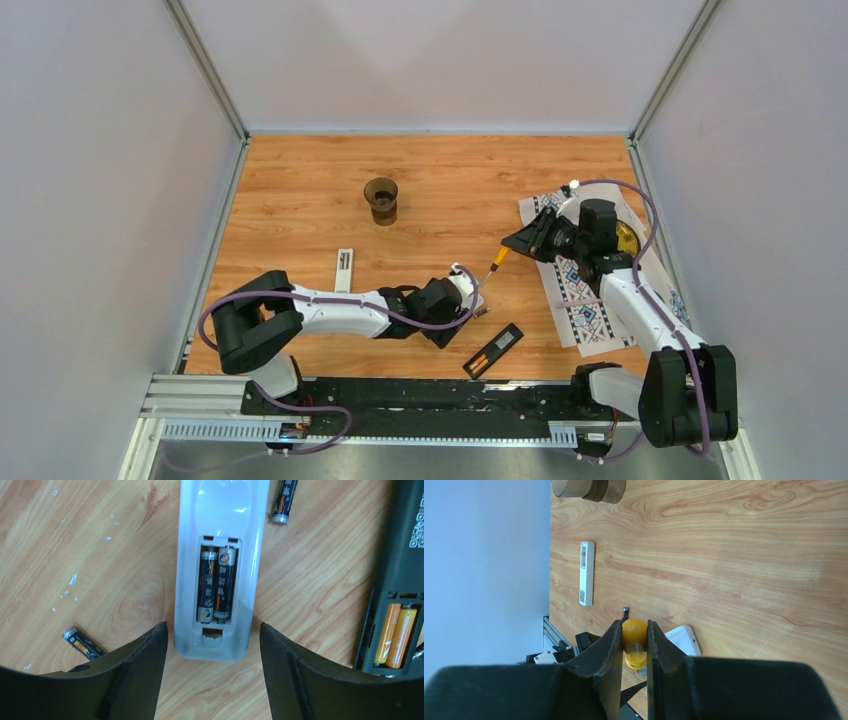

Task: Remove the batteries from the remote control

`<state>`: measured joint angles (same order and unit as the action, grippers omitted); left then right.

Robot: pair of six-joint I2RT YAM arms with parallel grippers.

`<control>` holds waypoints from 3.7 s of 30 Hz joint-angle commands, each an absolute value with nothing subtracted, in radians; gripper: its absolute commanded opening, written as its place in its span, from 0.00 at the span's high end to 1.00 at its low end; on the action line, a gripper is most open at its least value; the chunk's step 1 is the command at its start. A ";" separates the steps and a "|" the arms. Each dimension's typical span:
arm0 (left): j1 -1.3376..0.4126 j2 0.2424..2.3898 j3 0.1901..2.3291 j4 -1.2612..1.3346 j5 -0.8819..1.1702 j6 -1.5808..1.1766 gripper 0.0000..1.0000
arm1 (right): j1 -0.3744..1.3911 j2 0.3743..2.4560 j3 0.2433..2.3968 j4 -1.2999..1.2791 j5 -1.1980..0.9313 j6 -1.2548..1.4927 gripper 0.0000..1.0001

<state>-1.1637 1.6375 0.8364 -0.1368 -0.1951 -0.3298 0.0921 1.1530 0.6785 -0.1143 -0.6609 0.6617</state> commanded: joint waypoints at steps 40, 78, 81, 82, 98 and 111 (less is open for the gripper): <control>-1.163 1.580 0.696 -0.012 -0.144 -0.348 0.79 | 0.474 1.328 0.796 -0.132 -0.225 0.502 1.00; -1.163 1.615 0.712 -0.018 -0.127 -0.351 0.87 | 0.512 1.273 0.701 -0.064 -0.288 0.512 1.00; -1.163 1.615 0.713 -0.018 -0.127 -0.351 0.87 | 0.512 1.256 0.701 -0.064 -0.273 0.508 1.00; -1.164 1.615 0.712 -0.018 -0.127 -0.351 0.87 | 0.512 1.255 0.701 -0.064 -0.268 0.506 1.00; -1.164 1.617 0.712 -0.028 -0.126 -0.350 0.88 | 0.515 1.263 0.706 -0.061 -0.227 0.502 1.00; -1.166 1.618 0.710 -0.029 -0.127 -0.350 0.89 | 0.514 1.305 0.706 -0.049 -0.258 0.502 1.00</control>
